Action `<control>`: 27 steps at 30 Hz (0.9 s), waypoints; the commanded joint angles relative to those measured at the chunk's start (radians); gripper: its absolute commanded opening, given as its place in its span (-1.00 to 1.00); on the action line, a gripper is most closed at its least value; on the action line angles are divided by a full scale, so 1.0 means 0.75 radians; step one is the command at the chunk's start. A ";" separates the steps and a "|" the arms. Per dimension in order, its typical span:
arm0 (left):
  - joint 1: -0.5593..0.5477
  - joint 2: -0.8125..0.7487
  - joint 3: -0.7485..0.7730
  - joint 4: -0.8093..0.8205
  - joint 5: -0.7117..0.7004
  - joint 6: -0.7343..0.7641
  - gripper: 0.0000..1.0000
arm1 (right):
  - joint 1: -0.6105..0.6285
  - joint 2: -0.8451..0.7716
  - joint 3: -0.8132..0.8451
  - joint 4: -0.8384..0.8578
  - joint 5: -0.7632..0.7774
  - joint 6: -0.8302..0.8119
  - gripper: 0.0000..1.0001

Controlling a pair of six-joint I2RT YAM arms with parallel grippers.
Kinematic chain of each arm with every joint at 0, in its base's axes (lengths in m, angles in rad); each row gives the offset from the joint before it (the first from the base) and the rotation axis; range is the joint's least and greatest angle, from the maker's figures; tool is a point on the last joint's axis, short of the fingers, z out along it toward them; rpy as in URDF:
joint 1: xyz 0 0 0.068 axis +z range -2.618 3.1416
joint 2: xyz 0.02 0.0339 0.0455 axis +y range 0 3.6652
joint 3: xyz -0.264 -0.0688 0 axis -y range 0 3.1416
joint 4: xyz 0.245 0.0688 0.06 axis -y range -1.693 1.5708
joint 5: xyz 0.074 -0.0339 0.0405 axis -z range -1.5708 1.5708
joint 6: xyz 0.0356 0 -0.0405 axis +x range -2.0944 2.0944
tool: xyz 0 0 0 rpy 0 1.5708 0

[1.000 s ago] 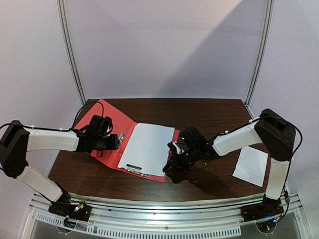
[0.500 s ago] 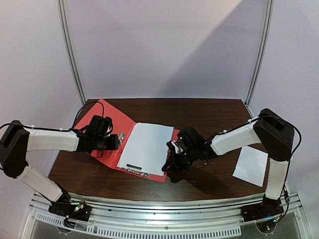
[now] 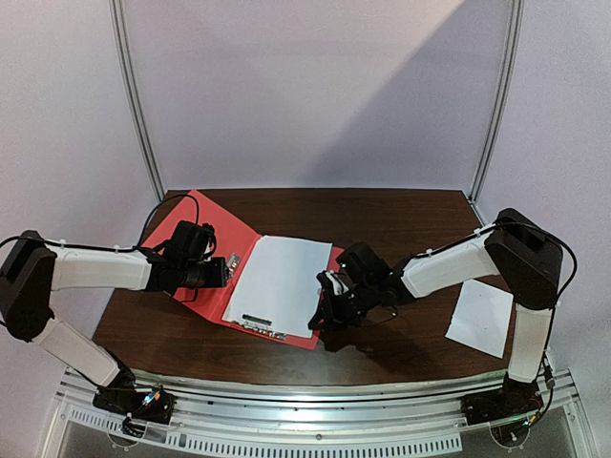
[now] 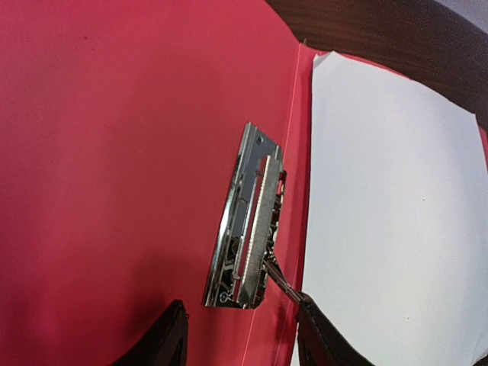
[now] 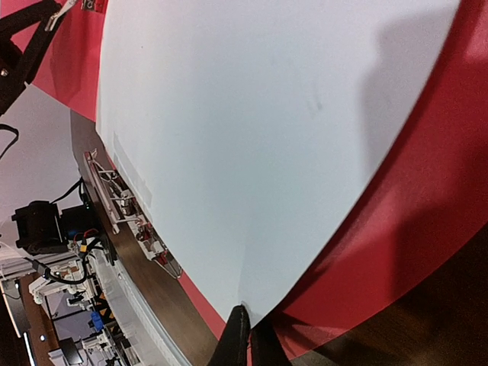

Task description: Put the files into the folder

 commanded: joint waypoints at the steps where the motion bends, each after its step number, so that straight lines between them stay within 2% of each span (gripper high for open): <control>1: -0.017 0.009 0.026 -0.009 -0.005 0.010 -0.02 | 0.021 -0.002 0.011 -0.100 0.038 -0.020 -0.90; 7: -0.018 0.004 0.024 -0.010 -0.005 0.010 -0.02 | 0.027 -0.018 0.007 -0.124 0.044 -0.020 -0.76; 11: -0.017 0.001 0.024 -0.010 -0.006 0.009 -0.02 | 0.033 -0.026 0.006 -0.137 0.044 -0.017 -0.75; 27: -0.020 -0.018 0.015 -0.018 -0.011 0.003 -0.02 | 0.048 -0.044 -0.001 -0.176 0.084 -0.003 -0.95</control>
